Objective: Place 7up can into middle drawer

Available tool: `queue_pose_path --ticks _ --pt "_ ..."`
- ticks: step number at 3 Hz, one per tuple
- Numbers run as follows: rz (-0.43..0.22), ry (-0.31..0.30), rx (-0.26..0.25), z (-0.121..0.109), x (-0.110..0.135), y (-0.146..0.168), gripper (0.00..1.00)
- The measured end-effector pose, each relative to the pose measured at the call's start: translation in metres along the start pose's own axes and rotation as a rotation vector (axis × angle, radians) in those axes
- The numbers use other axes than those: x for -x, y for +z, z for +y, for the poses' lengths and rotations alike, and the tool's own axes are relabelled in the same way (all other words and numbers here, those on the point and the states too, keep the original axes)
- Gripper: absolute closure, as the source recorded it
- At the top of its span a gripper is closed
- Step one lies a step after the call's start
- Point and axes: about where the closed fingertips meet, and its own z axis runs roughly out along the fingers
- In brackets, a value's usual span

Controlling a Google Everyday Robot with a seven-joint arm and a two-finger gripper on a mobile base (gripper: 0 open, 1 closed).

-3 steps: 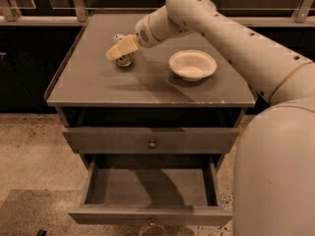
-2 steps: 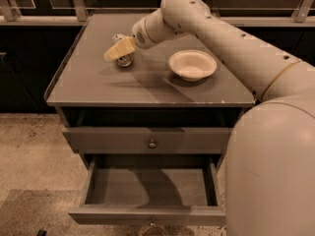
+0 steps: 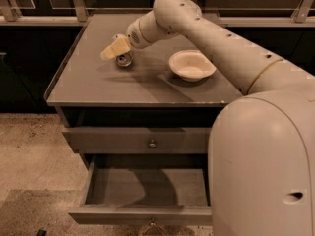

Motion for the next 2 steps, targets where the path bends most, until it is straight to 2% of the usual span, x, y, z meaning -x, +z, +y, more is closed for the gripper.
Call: queue_pose_path --ticks 2 --pt "0.046 0.021 -0.019 -0.0132 -0.0127 0.0205 0.00"
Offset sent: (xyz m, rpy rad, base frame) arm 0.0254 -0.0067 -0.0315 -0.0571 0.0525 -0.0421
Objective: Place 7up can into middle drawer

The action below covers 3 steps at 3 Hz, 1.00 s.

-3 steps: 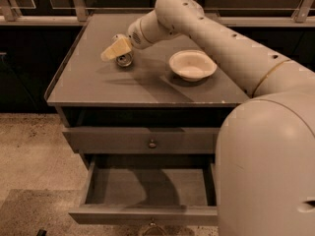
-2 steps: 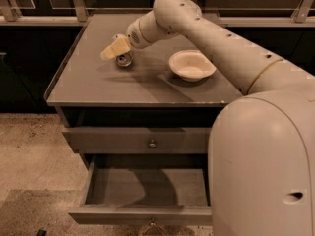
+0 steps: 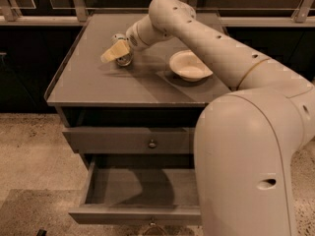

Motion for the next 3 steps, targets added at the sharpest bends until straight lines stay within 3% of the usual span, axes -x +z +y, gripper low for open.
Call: queue_pose_path --ticks 1,3 --pt "0.003 0.001 0.000 -0.0005 -0.0008 0.0009 0.16" --pt "0.003 0.001 0.000 -0.0005 -0.0008 0.0010 0.62"
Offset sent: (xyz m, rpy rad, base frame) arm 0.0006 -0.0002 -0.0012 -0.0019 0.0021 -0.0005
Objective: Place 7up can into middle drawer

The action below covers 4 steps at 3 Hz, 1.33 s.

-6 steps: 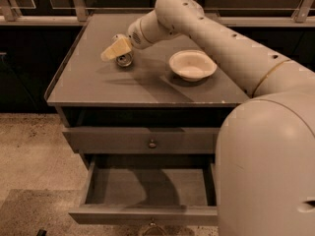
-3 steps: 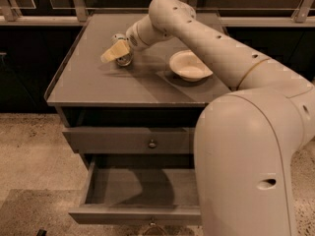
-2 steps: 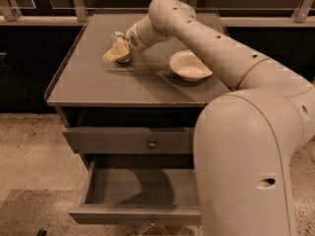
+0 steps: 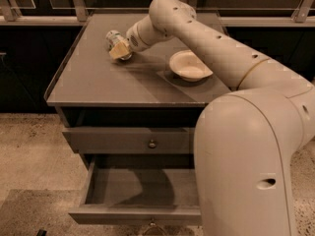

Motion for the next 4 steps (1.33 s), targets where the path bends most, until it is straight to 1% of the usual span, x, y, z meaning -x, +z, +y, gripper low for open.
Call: queue_pose_path --ticks 1,2,3,4 --pt "0.000 0.000 0.000 0.000 0.000 0.000 0.86" --pt "-0.004 -0.036 0.064 0.007 0.002 0.002 1.00" --pt "-0.023 -0.108 0.196 0.015 0.006 0.000 1.00" --pt "-0.064 -0.174 0.285 0.017 0.025 -0.049 1.00"
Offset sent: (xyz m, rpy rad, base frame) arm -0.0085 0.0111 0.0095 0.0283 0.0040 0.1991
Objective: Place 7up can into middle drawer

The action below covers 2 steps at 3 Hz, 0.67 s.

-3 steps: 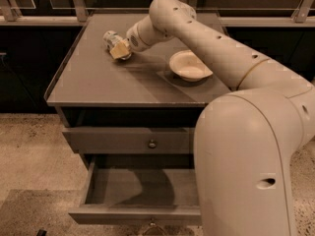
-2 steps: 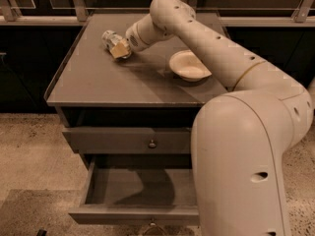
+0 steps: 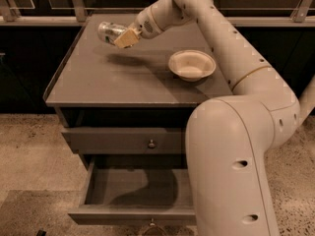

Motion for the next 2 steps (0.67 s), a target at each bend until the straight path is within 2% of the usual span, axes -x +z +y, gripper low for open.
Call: queue_pose_path --ticks 1,2 --pt "0.057 -0.004 0.074 0.027 -0.003 -0.060 1.00" --pt "0.189 0.067 0.155 0.063 -0.028 -0.105 1.00"
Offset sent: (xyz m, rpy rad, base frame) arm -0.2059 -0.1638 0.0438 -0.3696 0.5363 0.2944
